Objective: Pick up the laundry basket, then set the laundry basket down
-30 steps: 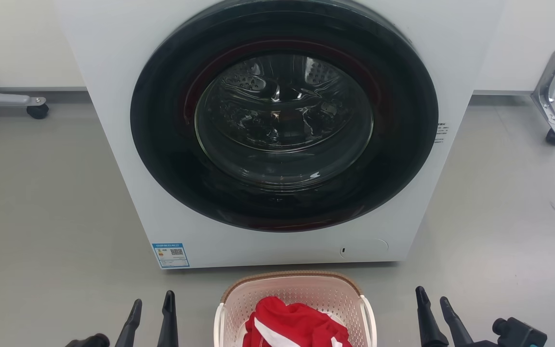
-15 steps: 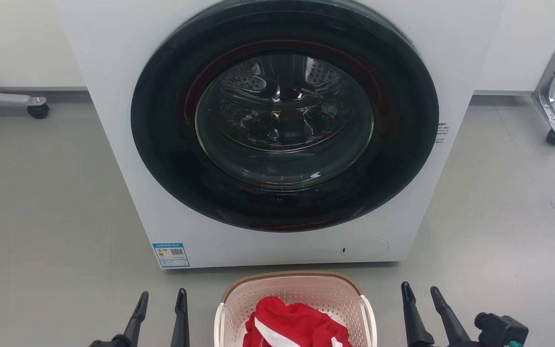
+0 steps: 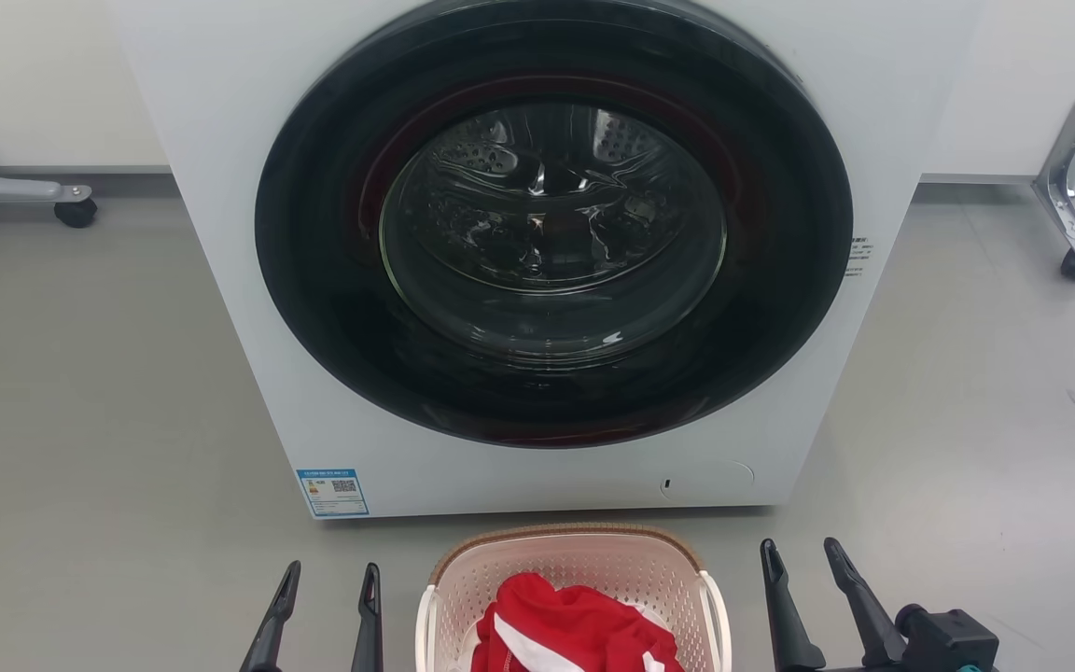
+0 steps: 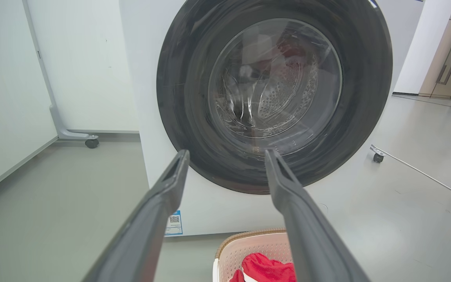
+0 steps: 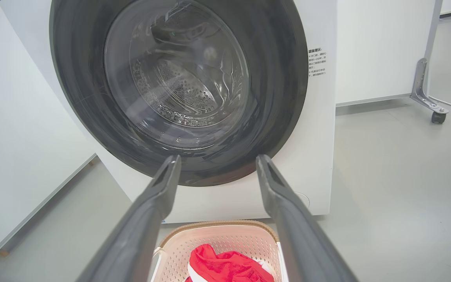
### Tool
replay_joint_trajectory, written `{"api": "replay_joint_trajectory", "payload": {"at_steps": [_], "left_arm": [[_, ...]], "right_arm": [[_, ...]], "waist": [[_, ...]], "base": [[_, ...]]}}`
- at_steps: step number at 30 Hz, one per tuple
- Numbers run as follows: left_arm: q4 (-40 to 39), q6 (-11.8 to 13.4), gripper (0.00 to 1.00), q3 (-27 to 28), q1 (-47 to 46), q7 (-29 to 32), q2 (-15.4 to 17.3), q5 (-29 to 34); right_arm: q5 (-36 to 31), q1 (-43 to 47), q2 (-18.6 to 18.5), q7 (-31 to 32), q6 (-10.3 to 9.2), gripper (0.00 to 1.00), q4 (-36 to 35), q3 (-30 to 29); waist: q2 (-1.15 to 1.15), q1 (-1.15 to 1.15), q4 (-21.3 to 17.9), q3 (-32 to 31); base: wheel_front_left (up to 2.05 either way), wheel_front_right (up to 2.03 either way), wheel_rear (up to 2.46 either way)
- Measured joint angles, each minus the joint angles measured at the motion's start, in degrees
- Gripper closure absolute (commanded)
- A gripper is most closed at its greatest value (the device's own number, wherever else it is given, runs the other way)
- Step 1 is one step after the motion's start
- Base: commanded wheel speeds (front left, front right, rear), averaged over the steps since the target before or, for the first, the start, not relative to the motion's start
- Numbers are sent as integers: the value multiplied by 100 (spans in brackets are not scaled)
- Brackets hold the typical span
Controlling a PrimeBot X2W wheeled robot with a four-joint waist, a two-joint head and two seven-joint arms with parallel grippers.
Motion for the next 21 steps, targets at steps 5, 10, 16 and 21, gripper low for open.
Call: {"api": "replay_joint_trajectory", "payload": {"at_steps": [5,10,16,21], "left_arm": [[8,0,0,21,0,0,-13,25],[32,0,0,46,0,-14,-24,7],[51,0,0,100,-1,-14,-41,-32],[69,0,0,141,-2,-14,-44,-32]], "right_arm": [[-30,-1,0,0,0,0,-10,-46],[-32,-1,3,0,1,0,-14,-102],[-48,-1,9,-1,0,0,-56,-249],[-70,0,12,-1,1,0,-69,-326]], "waist": [[0,0,-1,14],[0,0,-3,29],[0,0,-4,48],[0,0,-7,61]], "base": [[0,0,0],[0,0,0],[0,0,0],[0,0,0]]}}
